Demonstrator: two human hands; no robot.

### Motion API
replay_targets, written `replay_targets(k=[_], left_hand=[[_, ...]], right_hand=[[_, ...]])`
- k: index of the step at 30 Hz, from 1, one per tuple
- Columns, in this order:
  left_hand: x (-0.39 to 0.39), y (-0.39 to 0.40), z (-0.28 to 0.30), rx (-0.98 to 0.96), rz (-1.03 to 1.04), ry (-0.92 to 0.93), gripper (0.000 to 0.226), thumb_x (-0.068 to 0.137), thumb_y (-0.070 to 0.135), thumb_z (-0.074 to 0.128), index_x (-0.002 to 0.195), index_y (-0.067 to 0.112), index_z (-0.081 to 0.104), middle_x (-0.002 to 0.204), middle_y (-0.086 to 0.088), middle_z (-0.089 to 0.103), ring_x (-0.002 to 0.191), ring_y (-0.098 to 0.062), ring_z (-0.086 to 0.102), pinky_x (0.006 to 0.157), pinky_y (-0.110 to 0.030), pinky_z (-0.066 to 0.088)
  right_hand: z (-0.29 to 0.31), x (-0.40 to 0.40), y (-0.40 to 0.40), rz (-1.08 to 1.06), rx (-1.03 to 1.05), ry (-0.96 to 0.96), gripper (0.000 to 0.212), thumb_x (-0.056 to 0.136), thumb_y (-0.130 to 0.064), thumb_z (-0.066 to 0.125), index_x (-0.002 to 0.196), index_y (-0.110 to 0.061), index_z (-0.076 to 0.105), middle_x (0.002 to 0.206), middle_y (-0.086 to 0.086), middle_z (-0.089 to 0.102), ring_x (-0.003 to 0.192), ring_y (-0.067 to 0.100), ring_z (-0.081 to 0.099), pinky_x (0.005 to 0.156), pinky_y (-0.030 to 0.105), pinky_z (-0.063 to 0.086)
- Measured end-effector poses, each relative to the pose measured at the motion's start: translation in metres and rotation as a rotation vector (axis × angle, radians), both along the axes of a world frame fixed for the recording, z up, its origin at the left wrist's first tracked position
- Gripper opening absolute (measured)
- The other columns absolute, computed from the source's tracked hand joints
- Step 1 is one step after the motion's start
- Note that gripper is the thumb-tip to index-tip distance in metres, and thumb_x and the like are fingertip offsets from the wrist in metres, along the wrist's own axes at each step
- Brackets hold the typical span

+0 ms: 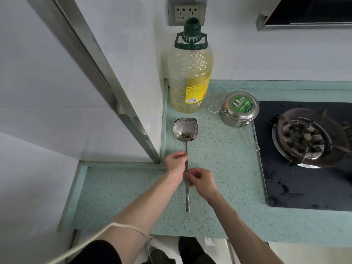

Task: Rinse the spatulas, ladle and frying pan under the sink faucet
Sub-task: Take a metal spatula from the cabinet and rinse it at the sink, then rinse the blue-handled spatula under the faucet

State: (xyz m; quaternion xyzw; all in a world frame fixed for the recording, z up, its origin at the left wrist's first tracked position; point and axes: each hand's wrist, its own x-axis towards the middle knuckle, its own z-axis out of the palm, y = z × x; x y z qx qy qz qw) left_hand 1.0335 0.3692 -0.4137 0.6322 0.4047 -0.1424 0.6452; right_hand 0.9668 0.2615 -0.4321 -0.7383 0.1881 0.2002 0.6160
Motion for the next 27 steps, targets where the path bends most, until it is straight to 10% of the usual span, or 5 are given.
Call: replay_targets(k=[20,27], left_hand=[[-0.038,0.008,0.014,0.34,-0.347,-0.109,0.038,0.099,0.011,0.055,0.137,0.01,0.06,0.134,-0.003,0.064,0.124,-0.021,0.06,0.11,-0.038,0.047],[-0.106,0.048,0.046,0.534,-0.608,-0.376,0.046,0.105,0.035,0.052,0.148,0.018,0.049,0.147,0.008,0.054,0.136,-0.011,0.049,0.116,-0.035,0.039]], right_hand=[[0.011,0.0,0.008,0.176,-0.488,-0.158,0.018,0.099,-0.025,0.067,0.106,-0.009,0.074,0.091,0.001,0.077,0.069,0.005,0.065,0.059,0.005,0.043],[0.063,-0.044,0.009,0.123,-0.663,-0.343,0.039,0.106,-0.04,0.053,0.134,-0.015,0.06,0.126,0.003,0.067,0.105,0.02,0.067,0.081,0.033,0.056]])
